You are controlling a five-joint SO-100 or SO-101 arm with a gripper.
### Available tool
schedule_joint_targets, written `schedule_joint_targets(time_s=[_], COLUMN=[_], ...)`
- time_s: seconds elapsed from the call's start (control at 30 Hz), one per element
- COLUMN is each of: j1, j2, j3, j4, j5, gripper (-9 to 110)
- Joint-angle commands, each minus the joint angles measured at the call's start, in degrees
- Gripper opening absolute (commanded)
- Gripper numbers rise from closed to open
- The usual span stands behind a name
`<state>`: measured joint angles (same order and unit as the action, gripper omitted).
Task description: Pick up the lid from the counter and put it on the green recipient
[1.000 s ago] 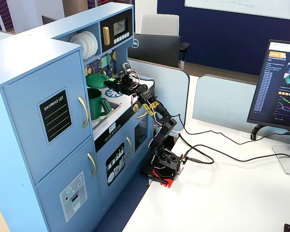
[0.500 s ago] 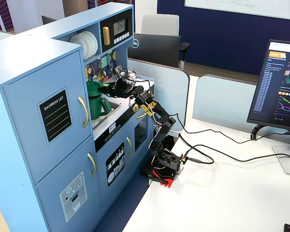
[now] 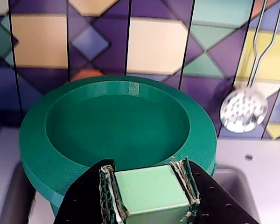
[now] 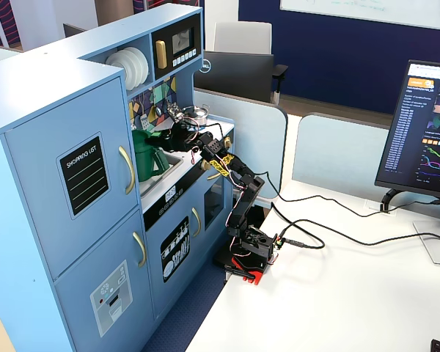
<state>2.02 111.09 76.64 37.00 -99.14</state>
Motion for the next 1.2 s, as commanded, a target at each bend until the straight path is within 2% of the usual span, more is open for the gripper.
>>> schedule_joint_targets(time_s=[0.0,0.2,0.33,0.4,0.6,0.73,0.87,1.03,1.1,1.17], j1=[1.23,2.29,3.25,3.34,3.16,1.41,1.05,3.25,4.31,5.19], j2=[2.37,4.66,5.01,4.66,5.19,13.18,28.39,48.78,55.81,62.49], j3=[0.70,5.71,5.71,3.96,-3.69,-3.34,9.76,35.60,46.14,59.41], j4=[-2.55,-4.04,-7.12,-7.82,-6.68,2.81,13.71,21.80,26.19,25.49], j5=[-0.35,0.62,4.66,5.01,5.89,4.75,3.96,4.48,4.75,5.36], gripper=[0,2,28,34,36,35,34,32,28,19])
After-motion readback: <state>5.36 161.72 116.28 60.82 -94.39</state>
